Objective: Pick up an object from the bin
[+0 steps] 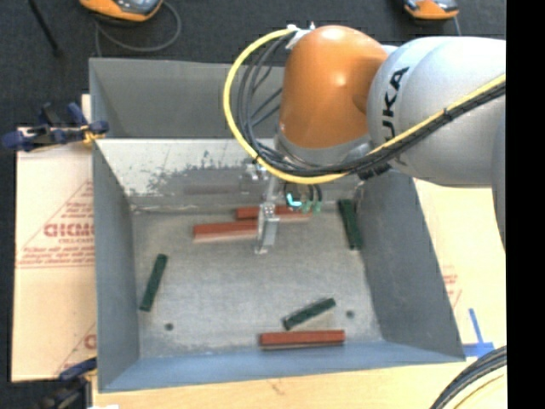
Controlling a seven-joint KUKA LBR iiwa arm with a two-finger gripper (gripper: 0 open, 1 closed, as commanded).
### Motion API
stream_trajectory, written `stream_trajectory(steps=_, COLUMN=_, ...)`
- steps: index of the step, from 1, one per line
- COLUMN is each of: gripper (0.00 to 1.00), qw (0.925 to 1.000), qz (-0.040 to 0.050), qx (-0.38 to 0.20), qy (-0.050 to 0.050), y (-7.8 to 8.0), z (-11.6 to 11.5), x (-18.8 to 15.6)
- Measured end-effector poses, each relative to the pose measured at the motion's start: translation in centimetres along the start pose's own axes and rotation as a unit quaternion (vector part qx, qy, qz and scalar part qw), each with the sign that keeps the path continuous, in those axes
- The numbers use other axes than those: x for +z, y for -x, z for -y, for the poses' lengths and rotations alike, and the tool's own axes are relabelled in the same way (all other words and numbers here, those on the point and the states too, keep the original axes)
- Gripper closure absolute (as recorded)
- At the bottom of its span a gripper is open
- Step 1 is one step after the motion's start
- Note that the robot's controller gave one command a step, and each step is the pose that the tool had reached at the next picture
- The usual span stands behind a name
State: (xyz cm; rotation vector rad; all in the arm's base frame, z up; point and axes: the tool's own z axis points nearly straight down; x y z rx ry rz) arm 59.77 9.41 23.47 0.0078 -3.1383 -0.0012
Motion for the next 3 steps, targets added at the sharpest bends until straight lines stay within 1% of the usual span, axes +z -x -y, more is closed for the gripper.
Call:
stream_trajectory(steps=1, gripper=0.0, qw=0.9999, qz=0.0001, qx=-0.015, qy=0.0, y=3.0, z=-2.7, x=16.0)
stream_trajectory(steps=2, gripper=1.0, qw=0.9999, qz=0.0035, qx=-0.012, qy=0.001, y=3.2, z=-2.7, x=15.5)
stream_trajectory(steps=3, gripper=1.0, qw=1.0, qz=0.0075, qx=0.004, qy=0.001, y=2.3, z=-1.7, x=1.9)
